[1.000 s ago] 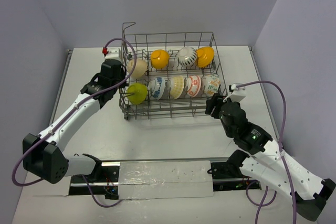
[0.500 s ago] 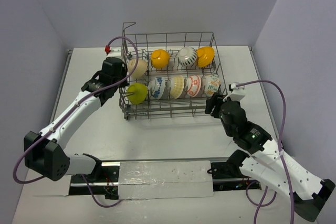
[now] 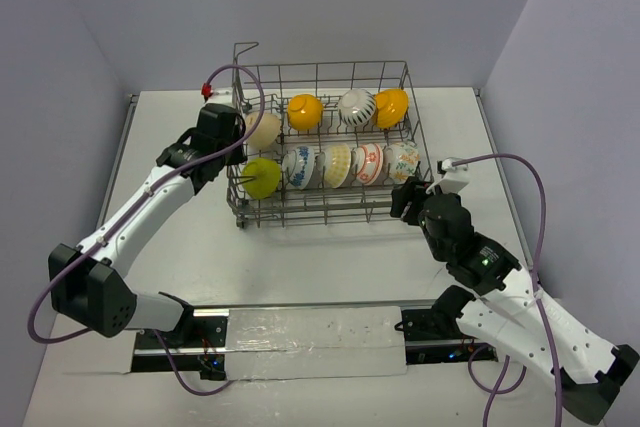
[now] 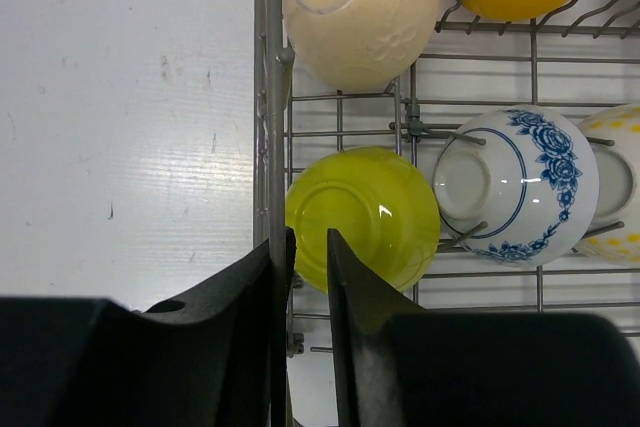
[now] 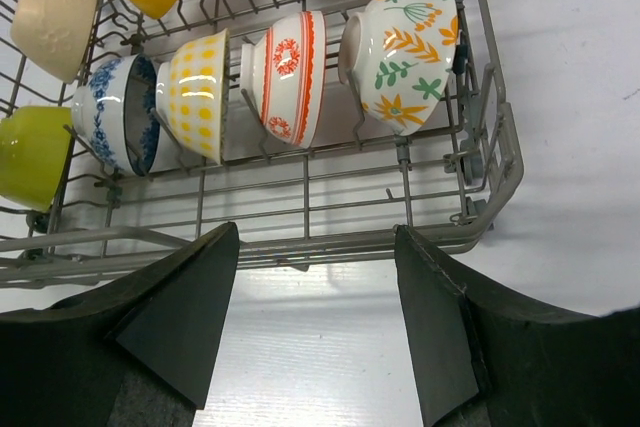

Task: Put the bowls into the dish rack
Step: Move the dish rack to the center of the board.

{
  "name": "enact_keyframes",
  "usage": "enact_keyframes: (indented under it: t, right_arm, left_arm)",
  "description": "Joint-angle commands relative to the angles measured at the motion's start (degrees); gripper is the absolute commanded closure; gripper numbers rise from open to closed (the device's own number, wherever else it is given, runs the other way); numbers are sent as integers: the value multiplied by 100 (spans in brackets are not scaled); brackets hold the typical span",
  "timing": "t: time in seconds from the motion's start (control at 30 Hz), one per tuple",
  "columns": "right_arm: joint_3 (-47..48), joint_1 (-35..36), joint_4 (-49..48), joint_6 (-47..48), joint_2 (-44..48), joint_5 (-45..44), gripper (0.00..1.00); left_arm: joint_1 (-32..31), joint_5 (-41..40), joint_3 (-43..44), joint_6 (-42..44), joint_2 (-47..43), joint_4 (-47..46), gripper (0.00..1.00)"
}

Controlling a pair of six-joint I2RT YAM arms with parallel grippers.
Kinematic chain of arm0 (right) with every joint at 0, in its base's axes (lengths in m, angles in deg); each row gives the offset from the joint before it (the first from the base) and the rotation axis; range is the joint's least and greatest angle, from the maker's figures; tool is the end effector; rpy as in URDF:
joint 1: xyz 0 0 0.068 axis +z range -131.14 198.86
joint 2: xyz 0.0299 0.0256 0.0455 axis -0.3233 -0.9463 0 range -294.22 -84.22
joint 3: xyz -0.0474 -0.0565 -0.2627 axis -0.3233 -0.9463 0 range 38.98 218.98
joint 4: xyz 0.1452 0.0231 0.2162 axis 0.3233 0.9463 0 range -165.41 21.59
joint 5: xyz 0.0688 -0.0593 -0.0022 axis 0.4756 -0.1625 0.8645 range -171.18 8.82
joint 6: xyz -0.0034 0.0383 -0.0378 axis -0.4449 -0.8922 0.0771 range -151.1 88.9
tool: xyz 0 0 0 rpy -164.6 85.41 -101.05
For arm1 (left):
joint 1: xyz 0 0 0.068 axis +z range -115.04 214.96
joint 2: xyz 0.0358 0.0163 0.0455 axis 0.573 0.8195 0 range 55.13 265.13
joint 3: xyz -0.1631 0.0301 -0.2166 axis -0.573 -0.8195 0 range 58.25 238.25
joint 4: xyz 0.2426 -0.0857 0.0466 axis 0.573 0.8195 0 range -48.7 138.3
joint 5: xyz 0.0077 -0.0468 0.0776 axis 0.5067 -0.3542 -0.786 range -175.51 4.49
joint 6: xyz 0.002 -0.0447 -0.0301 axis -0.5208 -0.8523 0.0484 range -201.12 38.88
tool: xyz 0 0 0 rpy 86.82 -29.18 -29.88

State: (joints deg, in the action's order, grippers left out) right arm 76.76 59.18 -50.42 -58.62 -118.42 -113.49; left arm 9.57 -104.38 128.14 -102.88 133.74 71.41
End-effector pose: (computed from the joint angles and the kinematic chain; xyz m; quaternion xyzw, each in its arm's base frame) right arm 0.1185 0.0756 0.2990 0.0673 0.8061 0.1113 0.5773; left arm 0.2787 -0.1196 0.3270 -0.0426 0.8915 -0.0349 0.4497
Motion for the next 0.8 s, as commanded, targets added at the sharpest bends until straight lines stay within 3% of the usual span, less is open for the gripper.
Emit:
enact_keyframes:
  t: [0.0, 0.57, 0.77]
  right_arm:
    - [-95, -41, -214, 46, 80, 15, 29]
    - [-166, -41, -223, 2, 256, 76, 28]
    - [-166, -41, -214, 2, 255, 85, 28]
  left_arm:
    - [25, -811, -55, 858, 225, 1761, 69]
    - [16, -1022, 201, 691, 137, 2148, 65]
    - [25, -1004, 104, 682, 32, 1955, 56]
